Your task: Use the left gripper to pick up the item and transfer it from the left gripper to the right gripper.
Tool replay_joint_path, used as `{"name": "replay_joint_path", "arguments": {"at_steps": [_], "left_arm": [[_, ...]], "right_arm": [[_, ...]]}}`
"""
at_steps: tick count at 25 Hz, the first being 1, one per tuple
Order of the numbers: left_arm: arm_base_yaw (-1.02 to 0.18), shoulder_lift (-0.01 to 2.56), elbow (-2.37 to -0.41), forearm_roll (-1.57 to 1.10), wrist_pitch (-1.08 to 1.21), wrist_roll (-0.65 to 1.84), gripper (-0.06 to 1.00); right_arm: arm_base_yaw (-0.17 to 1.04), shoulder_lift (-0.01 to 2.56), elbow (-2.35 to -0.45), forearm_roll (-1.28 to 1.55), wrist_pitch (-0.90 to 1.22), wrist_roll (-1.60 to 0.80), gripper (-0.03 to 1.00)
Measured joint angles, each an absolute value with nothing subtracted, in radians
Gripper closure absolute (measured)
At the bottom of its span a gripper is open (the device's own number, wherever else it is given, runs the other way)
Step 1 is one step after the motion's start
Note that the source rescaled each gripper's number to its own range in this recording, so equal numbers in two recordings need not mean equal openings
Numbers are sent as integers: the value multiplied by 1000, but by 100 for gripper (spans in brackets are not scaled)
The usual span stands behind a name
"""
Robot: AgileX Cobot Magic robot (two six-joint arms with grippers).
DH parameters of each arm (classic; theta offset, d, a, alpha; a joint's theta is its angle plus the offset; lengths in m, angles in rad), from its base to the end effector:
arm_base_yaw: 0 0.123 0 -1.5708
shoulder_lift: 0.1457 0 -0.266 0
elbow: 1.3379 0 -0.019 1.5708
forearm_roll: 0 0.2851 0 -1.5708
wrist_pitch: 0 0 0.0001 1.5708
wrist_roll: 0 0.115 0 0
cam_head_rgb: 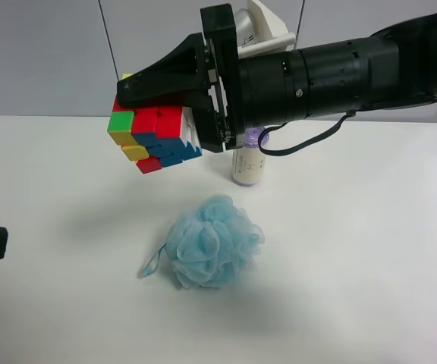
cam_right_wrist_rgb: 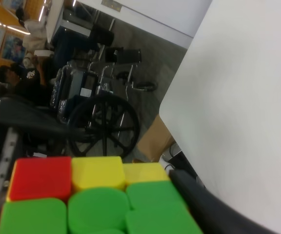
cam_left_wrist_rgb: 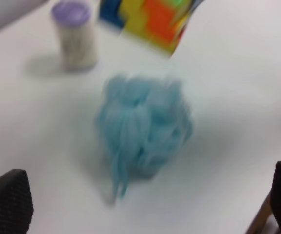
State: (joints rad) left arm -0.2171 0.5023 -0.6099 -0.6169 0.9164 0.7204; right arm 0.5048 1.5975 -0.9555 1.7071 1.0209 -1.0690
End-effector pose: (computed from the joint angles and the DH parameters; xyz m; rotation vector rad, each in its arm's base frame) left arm 0.1321 -0.0832 0.2979 0.8159 1.9890 -0.4654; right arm 0.2646 0.2572 0.2307 -0.5273 2.1061 1.7453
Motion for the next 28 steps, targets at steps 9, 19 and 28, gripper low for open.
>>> {"name": "replay_joint_path", "arguments": {"at_steps": [9, 19, 28], "left_arm": [[-217, 492, -610, -229, 1145, 218, -4], [-217, 202, -555, -147, 1182, 133, -4], [-217, 39, -537, 47, 1114, -53, -4]], "right_arm": [[505, 1598, -955, 1702, 1021, -1069, 95], [505, 1598, -955, 1662, 1021, -1050, 95], [505, 1598, -955, 1645, 1022, -1045, 95]]}}
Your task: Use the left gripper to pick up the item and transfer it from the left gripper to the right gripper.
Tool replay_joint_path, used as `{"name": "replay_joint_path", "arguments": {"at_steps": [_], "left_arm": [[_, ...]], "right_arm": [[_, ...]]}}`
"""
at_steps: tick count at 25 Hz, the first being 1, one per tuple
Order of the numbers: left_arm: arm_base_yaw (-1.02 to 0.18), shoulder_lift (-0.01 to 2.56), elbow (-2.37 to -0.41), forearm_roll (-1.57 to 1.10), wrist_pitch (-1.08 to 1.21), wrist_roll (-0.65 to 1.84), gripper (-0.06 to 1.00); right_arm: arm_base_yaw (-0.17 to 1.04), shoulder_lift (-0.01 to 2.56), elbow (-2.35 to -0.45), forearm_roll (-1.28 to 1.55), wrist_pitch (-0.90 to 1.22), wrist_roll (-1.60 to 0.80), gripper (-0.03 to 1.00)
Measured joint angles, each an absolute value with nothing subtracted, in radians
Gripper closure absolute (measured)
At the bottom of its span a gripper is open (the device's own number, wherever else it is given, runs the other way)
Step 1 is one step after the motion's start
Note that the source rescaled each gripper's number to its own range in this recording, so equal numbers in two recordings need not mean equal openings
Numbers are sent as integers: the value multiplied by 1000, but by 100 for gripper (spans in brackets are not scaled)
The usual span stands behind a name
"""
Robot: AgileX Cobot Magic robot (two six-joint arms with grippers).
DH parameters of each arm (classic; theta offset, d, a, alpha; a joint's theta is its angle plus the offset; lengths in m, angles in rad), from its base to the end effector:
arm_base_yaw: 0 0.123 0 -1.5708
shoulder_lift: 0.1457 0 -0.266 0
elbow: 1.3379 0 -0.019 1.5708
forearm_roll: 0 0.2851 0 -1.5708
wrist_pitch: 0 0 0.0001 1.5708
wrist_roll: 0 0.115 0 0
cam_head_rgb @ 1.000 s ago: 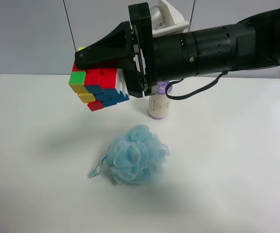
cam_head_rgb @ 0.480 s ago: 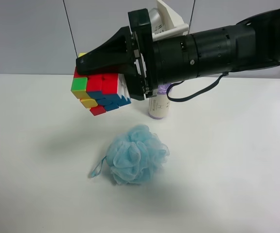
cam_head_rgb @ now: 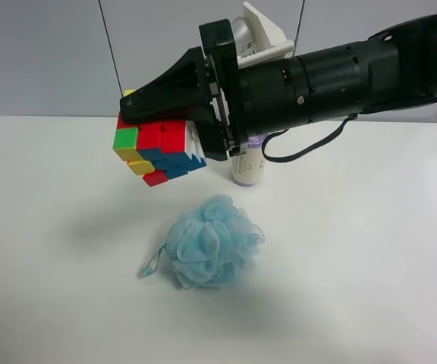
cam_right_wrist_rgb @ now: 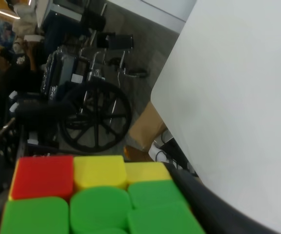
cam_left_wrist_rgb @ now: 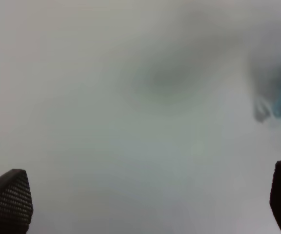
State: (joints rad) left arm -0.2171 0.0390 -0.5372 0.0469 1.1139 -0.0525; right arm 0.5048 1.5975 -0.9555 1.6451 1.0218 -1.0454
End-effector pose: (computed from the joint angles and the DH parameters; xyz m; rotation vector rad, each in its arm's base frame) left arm 0.0644 -0.0092 0.2872 0.1690 2.0933 -0.1059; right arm 0.2614 0.2563 0.2256 -0.5745 2.1511 1.7152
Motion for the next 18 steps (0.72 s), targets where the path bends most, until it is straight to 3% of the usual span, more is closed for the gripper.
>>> {"name": "replay_joint_path", "arguments": {"at_steps": [18], "left_arm": [[-217, 36, -509, -13, 1059, 55, -4]], "right_arm": [[505, 1598, -955, 1598, 1022, -1041, 95]]}}
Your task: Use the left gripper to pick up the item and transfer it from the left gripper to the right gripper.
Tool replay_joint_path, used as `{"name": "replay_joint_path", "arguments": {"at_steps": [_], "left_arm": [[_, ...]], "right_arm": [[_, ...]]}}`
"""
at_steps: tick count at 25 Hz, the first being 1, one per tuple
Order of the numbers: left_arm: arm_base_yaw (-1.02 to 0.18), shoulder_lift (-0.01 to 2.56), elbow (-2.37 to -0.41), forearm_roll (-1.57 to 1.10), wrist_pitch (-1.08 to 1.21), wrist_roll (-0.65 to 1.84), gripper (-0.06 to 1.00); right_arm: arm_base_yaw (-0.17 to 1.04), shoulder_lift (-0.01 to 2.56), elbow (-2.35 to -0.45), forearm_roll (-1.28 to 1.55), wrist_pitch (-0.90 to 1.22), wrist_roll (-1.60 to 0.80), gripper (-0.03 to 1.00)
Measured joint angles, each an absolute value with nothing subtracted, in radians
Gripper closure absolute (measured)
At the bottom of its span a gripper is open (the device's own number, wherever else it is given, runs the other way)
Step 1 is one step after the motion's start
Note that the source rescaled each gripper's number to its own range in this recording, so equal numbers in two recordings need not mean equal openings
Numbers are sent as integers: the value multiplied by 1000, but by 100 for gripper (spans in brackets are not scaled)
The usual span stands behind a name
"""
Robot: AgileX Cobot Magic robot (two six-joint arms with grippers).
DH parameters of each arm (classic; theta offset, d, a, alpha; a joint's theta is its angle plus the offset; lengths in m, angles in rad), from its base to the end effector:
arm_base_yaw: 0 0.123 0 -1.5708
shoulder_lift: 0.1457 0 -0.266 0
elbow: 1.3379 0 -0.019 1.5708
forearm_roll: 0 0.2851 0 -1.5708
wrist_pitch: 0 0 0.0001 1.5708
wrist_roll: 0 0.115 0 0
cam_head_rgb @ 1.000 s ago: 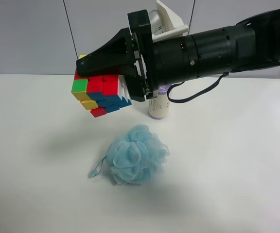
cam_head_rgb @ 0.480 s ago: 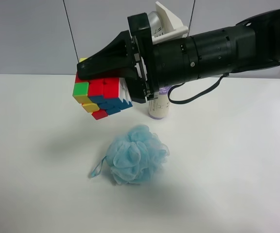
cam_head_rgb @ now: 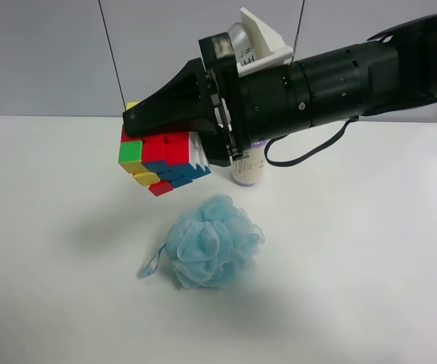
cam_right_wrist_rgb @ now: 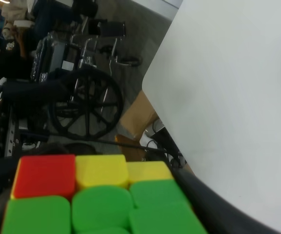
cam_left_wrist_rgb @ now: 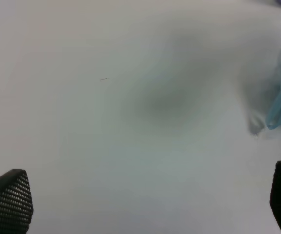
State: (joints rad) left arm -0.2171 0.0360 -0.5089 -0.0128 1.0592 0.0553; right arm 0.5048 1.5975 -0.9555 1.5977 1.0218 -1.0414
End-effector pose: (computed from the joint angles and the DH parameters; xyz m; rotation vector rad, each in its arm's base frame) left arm 0.0688 -0.0165 0.2835 0.2817 2.0526 -0.1148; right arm 0.2592 0.2553 0.2217 -0.6235 2.1762 1.6826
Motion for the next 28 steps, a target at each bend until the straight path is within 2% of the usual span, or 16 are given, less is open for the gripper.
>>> {"name": "replay_joint_path", "arguments": {"at_steps": [7, 10, 13, 14, 19, 24, 28], "left_arm": [[-213, 36, -509, -15, 1059, 55, -4], [-162, 36, -509, -17, 1059, 55, -4], [-63, 36, -509, -19, 1059, 55, -4], [-24, 36, -509, -20, 1059, 55, -4], [124, 15, -509, -20, 1058, 55, -4], [157, -5, -509, -20, 1058, 56, -4], [157, -5, -509, -20, 1058, 56, -4]], "right_arm": [[505, 1598, -983, 1496, 1024, -961, 95], [505, 1598, -1055, 1363, 1029, -866, 95], [505, 1598, -1150, 1176, 1030, -724, 95], [505, 1598, -1215, 1032, 1033, -608, 95], [505, 1598, -1328, 625, 1059, -331, 95], [505, 1599, -1351, 275, 1111, -156, 95], [505, 1627, -1354, 138, 1151, -123, 95]]}}
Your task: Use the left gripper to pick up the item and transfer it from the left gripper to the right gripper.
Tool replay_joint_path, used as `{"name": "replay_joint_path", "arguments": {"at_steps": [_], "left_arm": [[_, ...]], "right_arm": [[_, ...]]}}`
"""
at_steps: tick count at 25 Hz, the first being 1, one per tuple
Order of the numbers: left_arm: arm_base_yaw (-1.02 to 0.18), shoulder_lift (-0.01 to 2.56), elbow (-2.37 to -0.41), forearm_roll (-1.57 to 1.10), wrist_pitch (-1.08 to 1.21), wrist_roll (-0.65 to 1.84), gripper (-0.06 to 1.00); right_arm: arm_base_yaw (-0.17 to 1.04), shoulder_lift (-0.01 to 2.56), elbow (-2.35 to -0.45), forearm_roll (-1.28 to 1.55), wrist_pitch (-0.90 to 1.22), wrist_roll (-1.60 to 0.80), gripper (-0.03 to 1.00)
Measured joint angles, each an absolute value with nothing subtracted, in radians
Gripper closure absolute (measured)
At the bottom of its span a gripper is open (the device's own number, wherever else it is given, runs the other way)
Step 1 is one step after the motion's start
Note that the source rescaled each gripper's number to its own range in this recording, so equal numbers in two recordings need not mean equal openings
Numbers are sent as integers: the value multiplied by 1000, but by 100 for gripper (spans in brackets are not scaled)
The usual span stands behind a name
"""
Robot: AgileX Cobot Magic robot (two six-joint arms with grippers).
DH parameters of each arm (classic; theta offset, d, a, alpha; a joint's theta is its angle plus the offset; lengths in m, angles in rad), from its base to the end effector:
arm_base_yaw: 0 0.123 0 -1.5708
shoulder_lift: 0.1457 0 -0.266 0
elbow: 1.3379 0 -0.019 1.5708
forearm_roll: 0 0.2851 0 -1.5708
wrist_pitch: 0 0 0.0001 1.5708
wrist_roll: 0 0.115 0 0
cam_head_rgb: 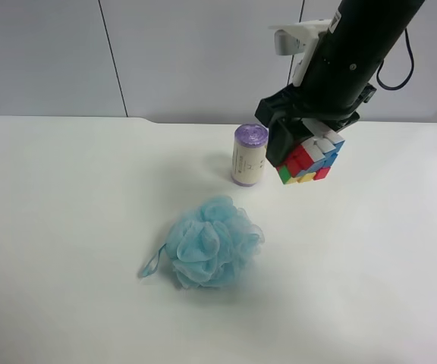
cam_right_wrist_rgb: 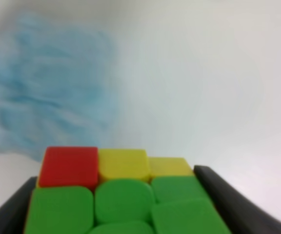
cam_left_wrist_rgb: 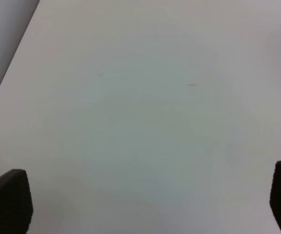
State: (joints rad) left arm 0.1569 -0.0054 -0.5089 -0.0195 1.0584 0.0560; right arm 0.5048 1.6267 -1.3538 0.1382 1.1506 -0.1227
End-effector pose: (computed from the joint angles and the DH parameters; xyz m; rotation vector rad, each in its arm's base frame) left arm 0.0636 0.0081 0.2864 -0.1013 2.0268 0.1111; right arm 0.3114 0.1886 0.2388 -0.8450 2.8012 0.2565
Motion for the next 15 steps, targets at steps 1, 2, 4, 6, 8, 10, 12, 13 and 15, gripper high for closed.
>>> {"name": "replay_joint_path", "arguments": {"at_steps": [1, 2, 4, 6, 8, 10, 12, 13, 15], "left_arm": [[157, -5, -509, -20, 1058, 56, -4], [157, -5, -509, -20, 1058, 56, -4], [157, -5, -509, -20, 1058, 56, -4], [157, -5, -509, -20, 1058, 56, -4], [157, -5, -509, -20, 1058, 56, -4], [157, -5, -509, -20, 1058, 56, -4], [157, -5, -509, -20, 1058, 56, -4], [157, -5, -509, -20, 1058, 56, -4], [157, -5, -509, -20, 1058, 56, -4]], "right_arm": [[505, 1637, -1354, 121, 1155, -119, 95], [505, 1651, -1354, 104, 1156, -117, 95], [505, 1680, -1354, 79, 1156, -114, 95], [505, 1717, -1354, 58, 1156, -113, 95], [502, 1753, -1354, 56, 1151, -113, 95], [490, 1790, -1354, 56, 1147, -115, 95], [469, 1816, -1351, 56, 1127, -127, 95], [458, 1827, -1347, 56, 1115, -129, 95], [433, 1839, -1330, 56, 1090, -135, 95]]}}
